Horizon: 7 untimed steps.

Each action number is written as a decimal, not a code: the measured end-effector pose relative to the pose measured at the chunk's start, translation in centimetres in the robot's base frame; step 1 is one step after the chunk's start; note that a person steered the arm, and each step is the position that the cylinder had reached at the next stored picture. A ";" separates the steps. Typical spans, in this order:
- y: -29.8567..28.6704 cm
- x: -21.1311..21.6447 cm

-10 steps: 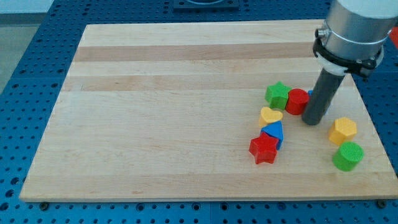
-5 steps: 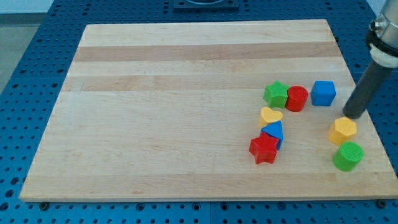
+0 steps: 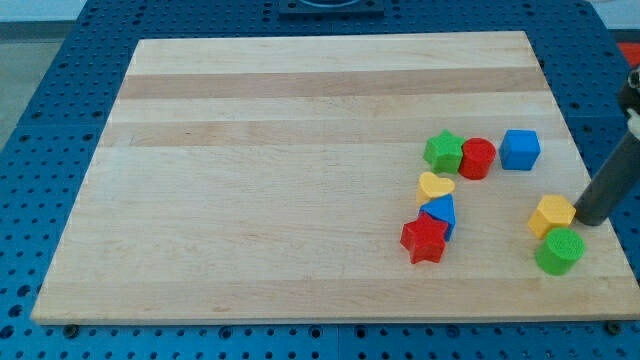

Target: Point your arm at the yellow hexagon

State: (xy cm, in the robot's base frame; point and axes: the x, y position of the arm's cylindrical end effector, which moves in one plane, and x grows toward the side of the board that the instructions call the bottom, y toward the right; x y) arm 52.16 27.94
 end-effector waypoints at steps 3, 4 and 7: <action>1.2 0.7; 1.2 0.7; 0.6 0.7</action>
State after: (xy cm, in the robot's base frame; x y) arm 52.84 28.50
